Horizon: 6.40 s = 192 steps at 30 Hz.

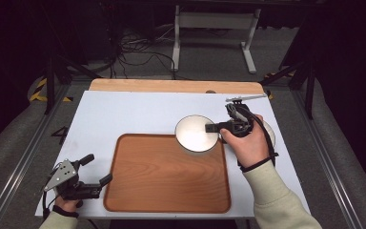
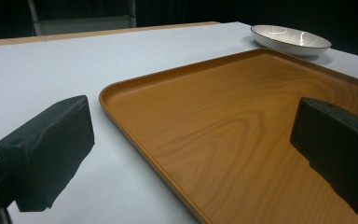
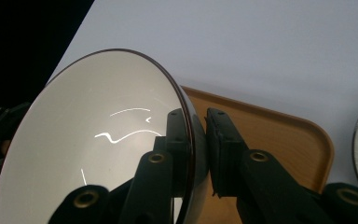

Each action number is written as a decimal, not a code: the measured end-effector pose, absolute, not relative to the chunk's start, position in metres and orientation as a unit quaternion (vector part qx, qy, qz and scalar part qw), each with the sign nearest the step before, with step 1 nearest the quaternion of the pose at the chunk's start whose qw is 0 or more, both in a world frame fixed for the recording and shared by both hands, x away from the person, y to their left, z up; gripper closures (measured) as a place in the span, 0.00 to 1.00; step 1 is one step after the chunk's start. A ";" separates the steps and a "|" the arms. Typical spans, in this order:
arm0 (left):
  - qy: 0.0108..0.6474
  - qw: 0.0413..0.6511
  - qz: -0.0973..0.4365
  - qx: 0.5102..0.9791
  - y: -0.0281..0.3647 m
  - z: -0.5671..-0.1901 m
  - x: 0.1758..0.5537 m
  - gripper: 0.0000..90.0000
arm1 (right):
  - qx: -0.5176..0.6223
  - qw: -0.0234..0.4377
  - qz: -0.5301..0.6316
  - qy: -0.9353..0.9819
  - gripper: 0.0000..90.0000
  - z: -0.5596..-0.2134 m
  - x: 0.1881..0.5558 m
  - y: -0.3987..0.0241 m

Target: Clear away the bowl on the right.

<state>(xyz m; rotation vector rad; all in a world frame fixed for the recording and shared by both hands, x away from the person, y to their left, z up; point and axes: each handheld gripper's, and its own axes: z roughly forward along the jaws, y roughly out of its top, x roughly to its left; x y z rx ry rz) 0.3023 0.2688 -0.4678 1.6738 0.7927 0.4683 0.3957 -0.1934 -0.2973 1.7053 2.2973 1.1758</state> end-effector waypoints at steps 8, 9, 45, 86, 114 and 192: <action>0.339 0.578 0.200 0.715 0.269 -0.468 0.302 0.00 | 0.538 0.011 0.384 0.750 0.89 -0.299 0.394 -0.181; 0.339 0.578 0.200 0.715 0.269 -0.468 0.302 0.00 | 0.537 0.010 0.383 0.751 0.89 -0.300 0.393 -0.179; 0.337 0.577 0.200 0.716 0.269 -0.468 0.303 0.00 | 0.532 -0.030 0.361 0.766 0.88 -0.362 0.399 -0.140; 0.336 0.577 0.200 0.717 0.269 -0.468 0.302 0.00 | 0.536 -0.043 0.351 0.767 0.85 -0.418 0.403 -0.125; 0.336 0.578 0.200 0.716 0.268 -0.468 0.302 0.00 | 0.446 0.028 0.416 0.792 0.55 -0.420 0.398 -0.132; 0.335 0.576 0.200 0.718 0.268 -0.467 0.302 0.00 | 0.237 0.232 0.610 0.720 0.07 -0.387 0.346 -0.247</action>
